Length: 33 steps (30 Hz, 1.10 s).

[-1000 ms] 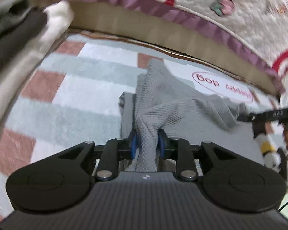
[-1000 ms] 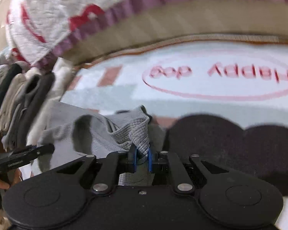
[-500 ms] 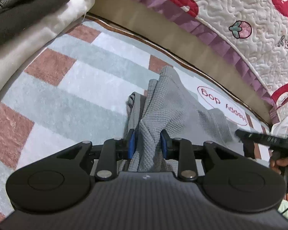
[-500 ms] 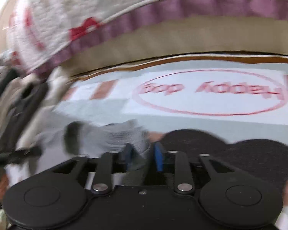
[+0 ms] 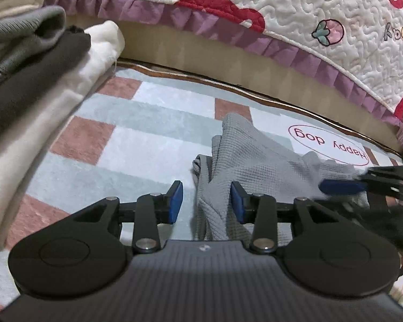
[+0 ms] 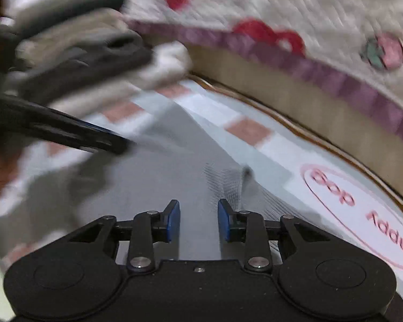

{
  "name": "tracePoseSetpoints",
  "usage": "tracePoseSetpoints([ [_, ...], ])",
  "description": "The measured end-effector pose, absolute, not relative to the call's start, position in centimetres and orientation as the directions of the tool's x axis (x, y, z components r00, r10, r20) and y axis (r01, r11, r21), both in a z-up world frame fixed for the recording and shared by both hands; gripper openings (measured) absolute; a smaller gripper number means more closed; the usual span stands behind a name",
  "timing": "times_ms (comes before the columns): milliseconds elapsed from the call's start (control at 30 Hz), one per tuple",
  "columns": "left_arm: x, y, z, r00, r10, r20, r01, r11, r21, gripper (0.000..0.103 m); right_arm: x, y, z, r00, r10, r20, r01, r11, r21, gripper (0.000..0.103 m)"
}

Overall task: Fold clothes
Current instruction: 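Open both grippers and release the folded grey garment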

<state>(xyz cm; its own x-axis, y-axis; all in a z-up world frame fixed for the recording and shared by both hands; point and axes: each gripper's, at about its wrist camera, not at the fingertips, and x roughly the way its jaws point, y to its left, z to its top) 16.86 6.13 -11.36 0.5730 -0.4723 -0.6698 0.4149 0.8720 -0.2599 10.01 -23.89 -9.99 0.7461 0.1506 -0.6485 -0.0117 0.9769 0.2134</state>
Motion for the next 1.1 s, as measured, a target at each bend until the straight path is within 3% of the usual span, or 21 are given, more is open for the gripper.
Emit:
tracePoseSetpoints([
  [33, 16.8, 6.3, -11.2, 0.571, -0.471, -0.673, 0.413, 0.873, -0.26, 0.042, 10.6, -23.7, -10.5, 0.732, 0.152, -0.664, -0.009, 0.977, 0.213, 0.04],
  [200, 14.4, 8.0, -9.3, 0.542, -0.473, -0.694, 0.411, 0.87, -0.272, 0.042, 11.6, -23.2, -11.8, 0.692, 0.142, -0.708, -0.024, 0.984, 0.174, 0.038],
  [333, 11.1, 9.4, -8.2, 0.498, -0.512, -0.7, 0.491, 0.832, -0.259, 0.053, 11.8, -23.1, -11.6, 0.674, 0.141, -0.725, -0.049, 0.988, 0.147, 0.038],
  [600, 10.6, 5.4, -12.1, 0.451, -0.333, -0.828, 0.582, 0.813, -0.01, 0.054, 12.6, -23.4, -11.8, 0.656, 0.183, -0.732, -0.068, 0.981, 0.184, 0.038],
  [733, 11.6, 4.4, -13.2, 0.449, -0.329, -0.83, 0.585, 0.811, -0.005, 0.053, 12.7, -23.4, -11.8, 0.653, 0.19, -0.733, -0.077, 0.98, 0.186, 0.038],
  [800, 11.8, 4.2, -13.0, 0.47, -0.342, -0.814, 0.598, 0.801, 0.009, 0.047, 12.8, -23.6, -11.8, 0.651, 0.197, -0.734, -0.083, 0.979, 0.189, 0.038],
  [833, 11.9, 4.4, -12.8, 0.477, -0.342, -0.81, 0.59, 0.807, 0.007, 0.039, 12.8, -23.6, -11.8, 0.649, 0.2, -0.734, -0.086, 0.978, 0.19, 0.038],
  [967, 12.7, 6.1, -12.2, 0.49, -0.32, -0.811, 0.505, 0.862, -0.034, 0.036, 12.7, -24.0, -11.8, 0.644, 0.218, -0.734, -0.105, 0.975, 0.197, 0.038],
  [1033, 12.6, 6.5, -12.2, 0.576, -0.168, -0.8, 0.424, 0.898, 0.116, 0.015, 12.7, -24.1, -11.8, 0.643, 0.225, -0.732, -0.112, 0.973, 0.201, 0.038],
  [1067, 12.6, 6.8, -12.2, 0.627, -0.059, -0.777, 0.37, 0.9, 0.23, 0.015, 12.7, -24.1, -11.8, 0.643, 0.226, -0.732, -0.114, 0.973, 0.2, 0.038],
  [1100, 12.9, 8.2, -11.6, 0.618, -0.114, -0.778, 0.343, 0.929, 0.137, 0.015, 12.7, -24.2, -11.8, 0.644, 0.226, -0.731, -0.115, 0.973, 0.2, 0.038],
])
